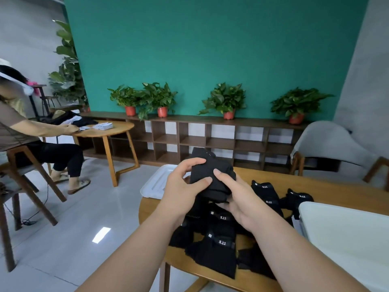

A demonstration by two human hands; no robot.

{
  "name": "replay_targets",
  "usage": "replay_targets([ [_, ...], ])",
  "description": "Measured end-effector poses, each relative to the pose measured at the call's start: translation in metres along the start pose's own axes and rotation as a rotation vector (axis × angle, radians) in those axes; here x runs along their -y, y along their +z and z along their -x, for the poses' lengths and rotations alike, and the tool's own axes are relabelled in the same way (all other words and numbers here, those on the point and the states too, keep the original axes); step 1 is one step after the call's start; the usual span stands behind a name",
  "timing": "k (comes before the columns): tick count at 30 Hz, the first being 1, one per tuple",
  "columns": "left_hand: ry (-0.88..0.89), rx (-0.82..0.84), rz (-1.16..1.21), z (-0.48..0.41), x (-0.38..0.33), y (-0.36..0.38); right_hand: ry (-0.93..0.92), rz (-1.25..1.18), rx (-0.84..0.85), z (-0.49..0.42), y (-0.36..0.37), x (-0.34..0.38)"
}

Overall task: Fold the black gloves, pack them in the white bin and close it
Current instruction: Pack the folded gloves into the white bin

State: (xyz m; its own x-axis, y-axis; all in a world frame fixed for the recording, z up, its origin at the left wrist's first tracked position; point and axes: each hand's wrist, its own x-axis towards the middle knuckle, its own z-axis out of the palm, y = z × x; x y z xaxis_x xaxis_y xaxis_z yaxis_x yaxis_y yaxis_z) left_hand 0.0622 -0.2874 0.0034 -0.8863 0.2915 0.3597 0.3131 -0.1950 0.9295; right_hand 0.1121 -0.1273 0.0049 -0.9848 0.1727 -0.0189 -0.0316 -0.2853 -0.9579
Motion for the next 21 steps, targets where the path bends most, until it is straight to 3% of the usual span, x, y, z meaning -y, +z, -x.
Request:
replay_targets([
  [4,-0.008,0.019,0.114,0.001,-0.013,0.03,-0.072,-0.002,-0.03,0.016,-0.019,0.027],
  [10,-0.012,0.093,0.097,0.006,-0.022,0.073,-0.177,0.269,-0.138,0.045,-0.055,0.065],
  [21,-0.047,0.279,0.046,0.032,-0.012,0.147,0.014,0.398,-0.238,0.102,-0.16,0.096],
])
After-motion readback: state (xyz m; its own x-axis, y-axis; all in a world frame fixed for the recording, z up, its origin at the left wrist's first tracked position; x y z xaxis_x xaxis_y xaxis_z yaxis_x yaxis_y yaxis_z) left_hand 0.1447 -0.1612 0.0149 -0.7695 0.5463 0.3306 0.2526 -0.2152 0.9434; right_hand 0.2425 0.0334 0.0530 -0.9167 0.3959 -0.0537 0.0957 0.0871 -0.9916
